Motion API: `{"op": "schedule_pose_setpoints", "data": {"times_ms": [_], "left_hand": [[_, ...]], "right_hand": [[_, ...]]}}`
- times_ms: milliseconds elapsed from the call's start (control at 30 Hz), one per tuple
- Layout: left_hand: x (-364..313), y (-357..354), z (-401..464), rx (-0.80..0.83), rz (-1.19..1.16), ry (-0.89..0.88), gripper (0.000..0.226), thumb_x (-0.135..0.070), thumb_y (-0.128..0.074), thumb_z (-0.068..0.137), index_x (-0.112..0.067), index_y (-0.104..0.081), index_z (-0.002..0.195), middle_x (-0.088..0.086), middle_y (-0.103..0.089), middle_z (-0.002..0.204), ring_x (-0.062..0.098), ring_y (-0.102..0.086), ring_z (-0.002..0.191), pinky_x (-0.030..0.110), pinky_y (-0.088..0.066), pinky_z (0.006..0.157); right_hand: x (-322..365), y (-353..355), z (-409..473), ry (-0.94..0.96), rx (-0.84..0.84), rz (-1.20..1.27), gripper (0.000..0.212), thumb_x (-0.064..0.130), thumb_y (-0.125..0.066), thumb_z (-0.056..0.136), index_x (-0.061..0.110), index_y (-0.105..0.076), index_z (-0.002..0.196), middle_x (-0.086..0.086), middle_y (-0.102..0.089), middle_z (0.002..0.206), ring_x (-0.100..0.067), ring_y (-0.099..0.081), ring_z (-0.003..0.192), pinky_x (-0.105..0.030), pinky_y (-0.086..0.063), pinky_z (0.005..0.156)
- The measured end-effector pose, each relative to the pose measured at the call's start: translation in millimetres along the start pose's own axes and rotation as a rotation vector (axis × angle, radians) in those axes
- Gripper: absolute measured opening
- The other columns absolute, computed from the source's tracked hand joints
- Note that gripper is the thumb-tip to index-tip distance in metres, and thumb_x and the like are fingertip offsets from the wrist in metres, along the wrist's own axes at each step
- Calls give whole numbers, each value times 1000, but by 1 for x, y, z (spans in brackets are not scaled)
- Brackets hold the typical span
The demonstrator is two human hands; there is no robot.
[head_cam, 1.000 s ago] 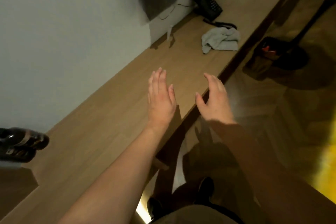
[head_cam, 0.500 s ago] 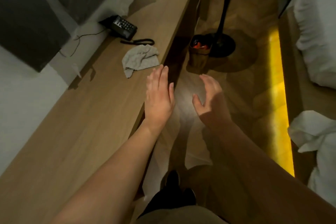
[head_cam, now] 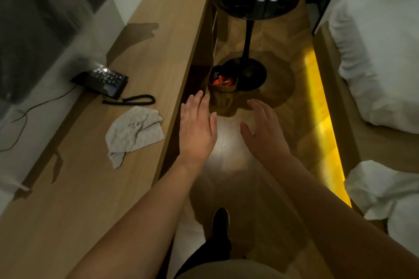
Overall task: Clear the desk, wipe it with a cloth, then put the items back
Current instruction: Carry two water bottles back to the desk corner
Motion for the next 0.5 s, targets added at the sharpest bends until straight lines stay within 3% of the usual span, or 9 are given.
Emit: {"op": "schedule_pose_setpoints", "data": {"times_ms": [267, 500], "left_hand": [[-13, -76, 112, 125, 28, -28, 48, -35, -37, 106, -12, -42, 148, 9, -41, 155, 27, -32, 148, 51, -28, 121], [-35, -160, 201, 154, 104, -59, 48, -36, -38, 104, -14, -42, 146, 8, -44, 151, 26, -37, 144, 50, -32, 119]], "right_hand": [[-48, 4, 111, -79, 16, -76, 59, 31, -60, 95, 17, -37, 148, -5, -40, 152, -23, -36, 142, -45, -36, 115], [-120, 5, 205, -58, 51, -121, 56, 27, -64, 93, 13, -43, 144, -7, -48, 145, -24, -41, 138, -39, -29, 115]]}}
Point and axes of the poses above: each hand's wrist, its own z-axis towards the middle knuckle, its own y-axis out of the back of the hand, x = y × z, the point moved 9 cm from there along z, towards the middle knuckle
